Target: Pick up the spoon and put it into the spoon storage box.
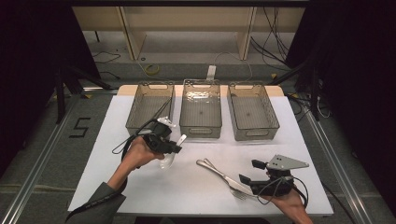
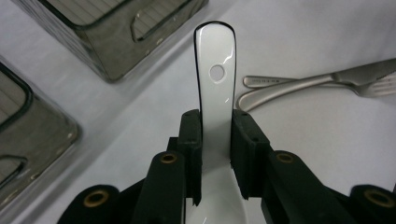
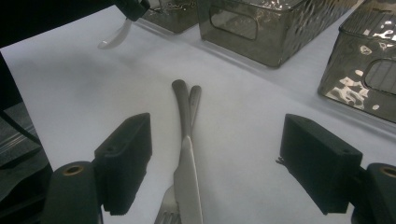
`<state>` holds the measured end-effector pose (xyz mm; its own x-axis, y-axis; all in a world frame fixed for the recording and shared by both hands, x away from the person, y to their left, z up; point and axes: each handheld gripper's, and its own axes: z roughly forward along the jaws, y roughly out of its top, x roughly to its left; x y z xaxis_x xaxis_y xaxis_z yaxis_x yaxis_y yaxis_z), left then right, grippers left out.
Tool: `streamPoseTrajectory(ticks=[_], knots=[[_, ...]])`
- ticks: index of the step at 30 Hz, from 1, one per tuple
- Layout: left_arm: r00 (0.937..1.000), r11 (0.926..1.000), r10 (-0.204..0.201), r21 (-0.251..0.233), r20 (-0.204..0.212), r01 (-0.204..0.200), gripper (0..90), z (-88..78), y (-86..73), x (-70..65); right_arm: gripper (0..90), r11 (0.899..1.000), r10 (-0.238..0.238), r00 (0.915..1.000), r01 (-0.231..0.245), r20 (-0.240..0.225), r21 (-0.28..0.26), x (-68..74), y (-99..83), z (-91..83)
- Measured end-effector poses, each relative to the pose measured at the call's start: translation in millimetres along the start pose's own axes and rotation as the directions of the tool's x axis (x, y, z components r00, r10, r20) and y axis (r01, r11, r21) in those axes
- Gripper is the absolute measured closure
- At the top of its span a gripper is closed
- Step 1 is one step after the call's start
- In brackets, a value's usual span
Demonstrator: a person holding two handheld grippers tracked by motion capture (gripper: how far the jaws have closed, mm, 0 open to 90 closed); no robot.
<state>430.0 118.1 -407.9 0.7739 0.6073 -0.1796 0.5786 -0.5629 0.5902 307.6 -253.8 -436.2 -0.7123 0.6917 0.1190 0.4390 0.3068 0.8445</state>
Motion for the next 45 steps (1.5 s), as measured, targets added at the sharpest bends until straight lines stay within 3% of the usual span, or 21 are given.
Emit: streamPoseTrajectory(ticks=[13, 26, 45], knots=[[0.9993, 0.9989, 0.004, -0.047, -0.037, -0.005, 74.5, -8.0, 35.9, 11.9, 26.0, 1.000, 0.000, 1.0000, 0.000, -0.002, -0.003, -0.4, 0.0, 0.3], [0.9978, 0.9940, -0.031, -0.106, -0.058, 0.024, 74.6, -16.8, 66.6, 25.7, 26.0, 1.000, 0.003, 1.0000, -0.003, -0.004, -0.007, -0.8, 0.1, -0.5], [0.9955, 0.9874, -0.065, -0.149, -0.069, 0.054, 74.6, -5.7, 112.7, 36.2, 26.0, 1.000, -0.005, 1.0000, 0.005, -0.004, -0.004, -0.5, -0.2, -1.0]])
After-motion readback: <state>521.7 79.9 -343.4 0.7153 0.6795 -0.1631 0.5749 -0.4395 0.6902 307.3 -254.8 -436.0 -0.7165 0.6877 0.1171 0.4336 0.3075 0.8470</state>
